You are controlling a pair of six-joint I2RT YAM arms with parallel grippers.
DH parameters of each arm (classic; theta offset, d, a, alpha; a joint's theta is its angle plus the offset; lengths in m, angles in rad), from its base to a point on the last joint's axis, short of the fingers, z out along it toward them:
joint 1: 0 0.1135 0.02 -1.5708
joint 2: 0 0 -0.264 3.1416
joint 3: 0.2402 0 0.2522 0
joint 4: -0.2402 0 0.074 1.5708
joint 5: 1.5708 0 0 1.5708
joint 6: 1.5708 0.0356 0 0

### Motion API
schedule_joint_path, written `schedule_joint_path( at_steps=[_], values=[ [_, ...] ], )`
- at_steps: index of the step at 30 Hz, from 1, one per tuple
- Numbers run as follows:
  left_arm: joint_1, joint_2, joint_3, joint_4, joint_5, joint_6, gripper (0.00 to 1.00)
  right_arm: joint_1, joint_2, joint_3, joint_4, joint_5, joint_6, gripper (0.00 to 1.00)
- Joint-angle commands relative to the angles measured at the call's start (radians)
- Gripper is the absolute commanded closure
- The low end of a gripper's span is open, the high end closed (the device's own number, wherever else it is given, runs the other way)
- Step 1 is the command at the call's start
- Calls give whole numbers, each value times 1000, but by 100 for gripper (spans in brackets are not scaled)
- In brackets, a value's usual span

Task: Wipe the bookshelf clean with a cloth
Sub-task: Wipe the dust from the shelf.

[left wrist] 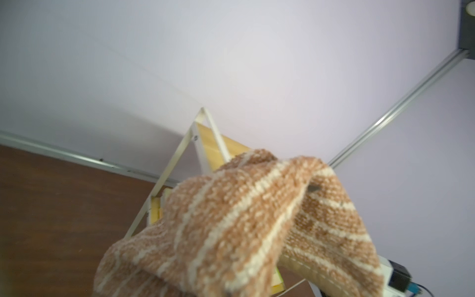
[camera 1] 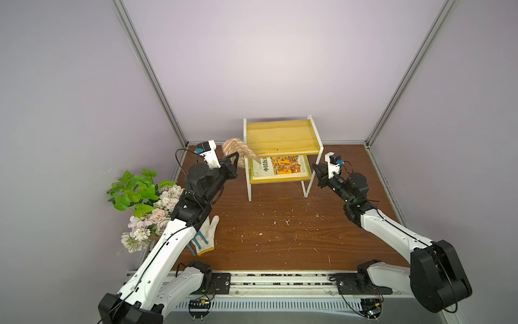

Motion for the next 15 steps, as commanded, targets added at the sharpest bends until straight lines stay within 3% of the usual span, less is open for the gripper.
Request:
schedule_joint_path(
  at_steps=[1, 5, 8, 10, 12, 15],
  values=[
    [62, 105, 42, 82, 193, 12, 100, 7, 17, 45, -28, -16, 73, 100],
    [78, 172, 54, 102, 319, -55, 100, 9, 32, 67, -38, -30, 80, 100],
    [63, 36, -65, 121, 224, -85, 100, 10, 30, 61, -35, -31, 82, 100],
    [79, 8, -60, 90, 167, -65, 100, 10, 31, 61, -48, -27, 77, 100],
    [103, 57, 2, 73, 160, -31, 100, 9, 34, 62, -57, -28, 72, 100],
    [126, 248, 156, 61, 166, 15, 100, 10, 32, 62, -56, -32, 73, 100]
  ],
)
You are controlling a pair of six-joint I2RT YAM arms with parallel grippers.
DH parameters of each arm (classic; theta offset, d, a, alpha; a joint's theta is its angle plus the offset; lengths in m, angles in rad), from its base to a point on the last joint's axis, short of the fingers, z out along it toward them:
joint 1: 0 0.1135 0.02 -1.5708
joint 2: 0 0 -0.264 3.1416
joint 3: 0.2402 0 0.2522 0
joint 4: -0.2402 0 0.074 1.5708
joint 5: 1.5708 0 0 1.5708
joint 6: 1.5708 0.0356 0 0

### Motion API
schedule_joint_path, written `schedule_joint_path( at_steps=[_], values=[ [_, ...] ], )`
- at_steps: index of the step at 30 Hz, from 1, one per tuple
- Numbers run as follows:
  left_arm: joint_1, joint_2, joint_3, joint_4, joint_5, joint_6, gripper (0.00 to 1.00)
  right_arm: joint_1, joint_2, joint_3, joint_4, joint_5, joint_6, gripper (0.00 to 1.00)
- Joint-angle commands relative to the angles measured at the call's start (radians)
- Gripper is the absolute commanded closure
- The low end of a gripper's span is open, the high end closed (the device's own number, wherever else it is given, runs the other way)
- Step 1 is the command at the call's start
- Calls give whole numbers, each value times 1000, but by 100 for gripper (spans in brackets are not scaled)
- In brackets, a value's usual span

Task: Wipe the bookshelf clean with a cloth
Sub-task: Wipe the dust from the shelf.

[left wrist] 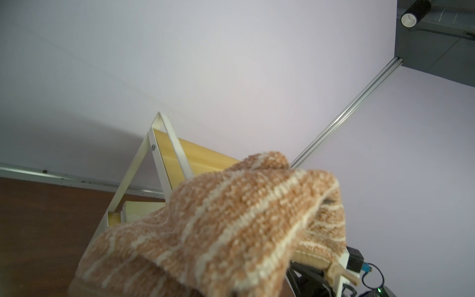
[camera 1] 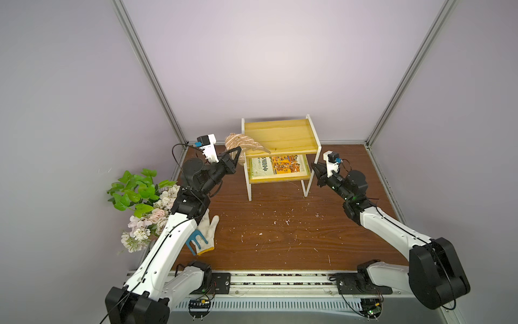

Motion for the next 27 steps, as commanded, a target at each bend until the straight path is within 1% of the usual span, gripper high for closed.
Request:
schedule_joint_path(
  at_steps=[1, 2, 3, 4, 5, 6, 7, 10, 12, 13, 15, 16, 19, 20, 21, 22, 23, 24, 26, 27],
  values=[
    [37, 211, 167, -39, -15, 66, 100, 10, 11, 33, -28, -6, 78, 100],
    [46, 284, 223, -58, -12, 74, 100, 10, 8, 31, -24, -7, 81, 100],
    [55, 325, 270, -86, 3, 75, 100, 10, 5, 30, -19, -7, 84, 100],
    [58, 351, 288, -92, 27, 69, 100, 10, 1, 30, -15, -8, 87, 100],
    [55, 342, 264, -58, 57, 55, 100, 10, -1, 29, -15, -10, 89, 100],
    [50, 310, 214, -19, 74, 34, 100, 10, -6, 29, -15, -11, 89, 100],
    [44, 253, 158, 13, 67, 19, 100, 10, -12, 27, -19, -8, 88, 100],
    [42, 100, -2, 36, -27, -2, 100, 10, -21, 23, -24, 2, 79, 100],
    [54, 66, -40, 2, -78, 7, 100, 10, -24, 24, -31, 5, 74, 100],
    [63, 82, -33, -17, -86, 19, 100, 11, -23, 23, -32, 7, 74, 100],
    [81, 165, 21, -19, -63, 36, 100, 9, -16, 25, -29, 8, 70, 100],
    [88, 226, 74, -23, -38, 51, 100, 10, -11, 29, -31, 11, 70, 100],
    [93, 429, 301, -87, 35, 111, 100, 11, 2, 37, -29, 11, 76, 100],
    [94, 504, 406, -145, 50, 137, 100, 11, 5, 35, -22, 10, 83, 100],
    [94, 547, 478, -190, 49, 148, 100, 10, 8, 35, -16, 7, 90, 100],
    [93, 564, 505, -210, 58, 151, 100, 12, 10, 35, -12, 5, 95, 100],
    [94, 557, 490, -204, 70, 147, 100, 12, 10, 35, -5, 1, 102, 100],
    [90, 514, 434, -178, 75, 140, 100, 12, 10, 35, 0, -4, 109, 100],
    [85, 403, 272, -124, 65, 121, 100, 11, 9, 32, 8, -8, 117, 100],
    [85, 319, 196, -109, 60, 113, 100, 13, 9, 33, 7, -9, 119, 100]
  ],
)
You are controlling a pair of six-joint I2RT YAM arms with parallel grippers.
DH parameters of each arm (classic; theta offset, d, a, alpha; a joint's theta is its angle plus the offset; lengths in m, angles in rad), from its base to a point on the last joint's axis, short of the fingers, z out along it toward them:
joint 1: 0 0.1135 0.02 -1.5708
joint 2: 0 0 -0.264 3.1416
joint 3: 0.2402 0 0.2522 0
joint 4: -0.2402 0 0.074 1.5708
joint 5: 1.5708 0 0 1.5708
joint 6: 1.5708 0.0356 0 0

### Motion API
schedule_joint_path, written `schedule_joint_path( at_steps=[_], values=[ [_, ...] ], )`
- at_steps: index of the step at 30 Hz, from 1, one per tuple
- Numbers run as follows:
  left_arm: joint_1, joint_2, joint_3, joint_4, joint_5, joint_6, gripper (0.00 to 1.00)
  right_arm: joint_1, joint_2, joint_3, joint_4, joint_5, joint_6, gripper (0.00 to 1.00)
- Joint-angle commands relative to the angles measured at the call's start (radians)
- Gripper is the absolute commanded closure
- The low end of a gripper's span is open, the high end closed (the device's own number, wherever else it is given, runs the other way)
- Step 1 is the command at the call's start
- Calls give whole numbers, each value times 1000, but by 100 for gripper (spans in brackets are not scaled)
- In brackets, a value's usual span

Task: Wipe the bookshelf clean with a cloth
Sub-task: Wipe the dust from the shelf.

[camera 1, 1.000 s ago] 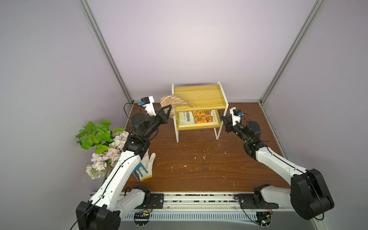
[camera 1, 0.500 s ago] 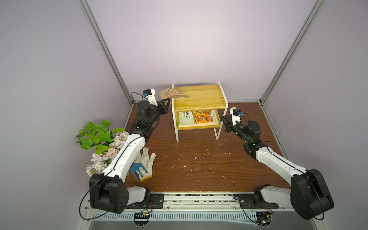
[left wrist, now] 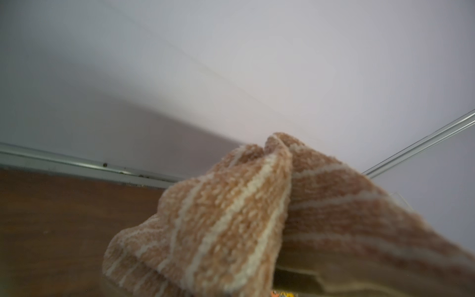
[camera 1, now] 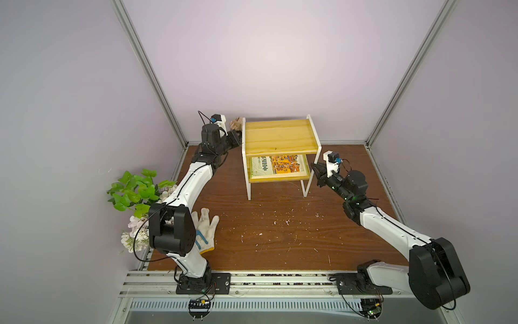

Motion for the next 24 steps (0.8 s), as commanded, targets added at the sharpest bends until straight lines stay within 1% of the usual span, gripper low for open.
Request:
schedule_joint_path(
  at_steps=[1, 2, 3, 4, 6, 7, 8, 11, 12, 14, 16, 17, 19, 20, 21, 22, 24],
  values=[
    [0, -255, -188, 18, 18, 4, 100, 11, 7, 33, 4, -8, 107, 100],
    [0, -325, -258, 40, -7, -3, 100, 10, 5, 34, 0, -9, 106, 100],
    [3, -377, -293, 29, -42, 6, 100, 10, 4, 36, -2, -10, 103, 100],
    [5, -399, -294, 2, -98, 22, 100, 11, 4, 38, -6, -12, 101, 100],
    [14, -372, -233, -58, -182, 65, 100, 13, 4, 41, -9, -20, 98, 100],
    [20, -327, -184, -70, -186, 88, 100, 12, 4, 42, -10, -24, 98, 100],
    [22, -270, -120, -79, -174, 107, 100, 13, 5, 42, -10, -24, 97, 100],
    [23, -42, 109, -111, -69, 178, 100, 13, 6, 44, -13, -30, 98, 100],
    [23, 34, 217, -138, -50, 194, 100, 13, 4, 44, -12, -31, 98, 100],
    [22, 171, 418, -230, -66, 227, 100, 13, 1, 44, -9, -32, 100, 100],
    [23, 332, 639, -358, -80, 264, 100, 13, -3, 45, -4, -65, 105, 100],
    [23, 388, 755, -422, -51, 283, 100, 14, -4, 47, -3, -68, 107, 100],
    [23, 509, 975, -520, 67, 304, 100, 18, -6, 51, -6, -72, 104, 100],
    [23, 538, 1038, -537, 143, 301, 100, 19, -6, 54, -10, -72, 101, 100],
    [23, 546, 1076, -537, 193, 293, 100, 19, -6, 57, -12, -70, 98, 100],
    [23, 542, 1099, -536, 220, 282, 100, 20, -7, 60, -14, -69, 96, 100],
    [24, 510, 1118, -536, 229, 266, 100, 22, -5, 64, -18, -66, 95, 100]
  ],
)
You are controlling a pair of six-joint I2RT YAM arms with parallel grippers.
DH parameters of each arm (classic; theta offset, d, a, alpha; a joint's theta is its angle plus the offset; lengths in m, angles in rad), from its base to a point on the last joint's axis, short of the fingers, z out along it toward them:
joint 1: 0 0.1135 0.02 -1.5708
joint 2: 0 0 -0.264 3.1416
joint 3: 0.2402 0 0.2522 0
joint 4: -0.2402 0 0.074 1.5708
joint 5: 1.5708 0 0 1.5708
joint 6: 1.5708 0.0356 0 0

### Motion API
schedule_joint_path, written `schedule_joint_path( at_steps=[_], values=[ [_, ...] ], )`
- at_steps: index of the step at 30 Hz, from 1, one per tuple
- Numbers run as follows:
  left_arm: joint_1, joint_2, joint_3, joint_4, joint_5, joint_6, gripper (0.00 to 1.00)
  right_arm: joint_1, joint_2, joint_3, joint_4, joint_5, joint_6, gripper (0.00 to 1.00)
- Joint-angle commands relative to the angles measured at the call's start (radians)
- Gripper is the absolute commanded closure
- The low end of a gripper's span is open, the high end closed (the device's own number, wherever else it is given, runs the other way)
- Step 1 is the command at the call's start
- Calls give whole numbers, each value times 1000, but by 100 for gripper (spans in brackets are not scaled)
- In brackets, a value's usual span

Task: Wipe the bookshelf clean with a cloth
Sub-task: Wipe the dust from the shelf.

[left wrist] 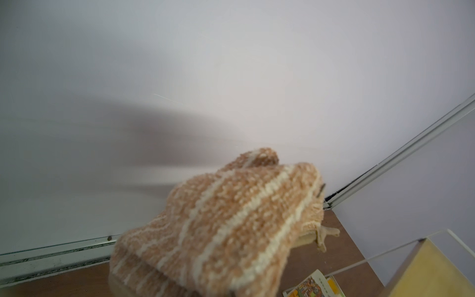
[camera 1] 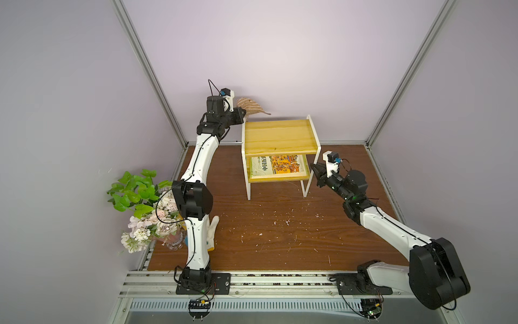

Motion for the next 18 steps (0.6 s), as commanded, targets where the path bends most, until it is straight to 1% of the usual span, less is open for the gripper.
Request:
schedule_joint_path(
  at_steps=[1, 3, 5, 8, 9, 11, 13, 15, 17, 18],
  values=[
    [5, -91, 78, -67, 149, 10, 100, 20, -4, 55, 0, -55, 96, 100],
    [5, -131, 50, -66, 223, -1, 100, 21, -2, 56, -2, -54, 97, 100],
    [3, -175, -24, -49, 259, -9, 100, 21, -1, 54, -4, -50, 98, 100],
    [3, -231, -211, 39, 244, -4, 100, 22, 0, 47, -14, -41, 99, 100],
    [3, -231, -231, 42, 235, 2, 100, 23, -1, 45, -19, -40, 97, 100],
    [3, -232, -220, 6, 220, 26, 100, 22, -3, 44, -30, -34, 91, 100],
    [3, -278, -233, -2, 182, 42, 100, 22, -8, 44, -37, -33, 85, 100],
    [-1, -360, -284, 0, 111, 53, 100, 22, -11, 45, -36, -11, 87, 100],
    [-15, -459, -392, 33, 43, 58, 100, 22, -10, 44, -26, -2, 98, 100],
    [-23, -526, -468, 56, 15, 52, 100, 22, -7, 42, -18, -2, 106, 100]
  ],
)
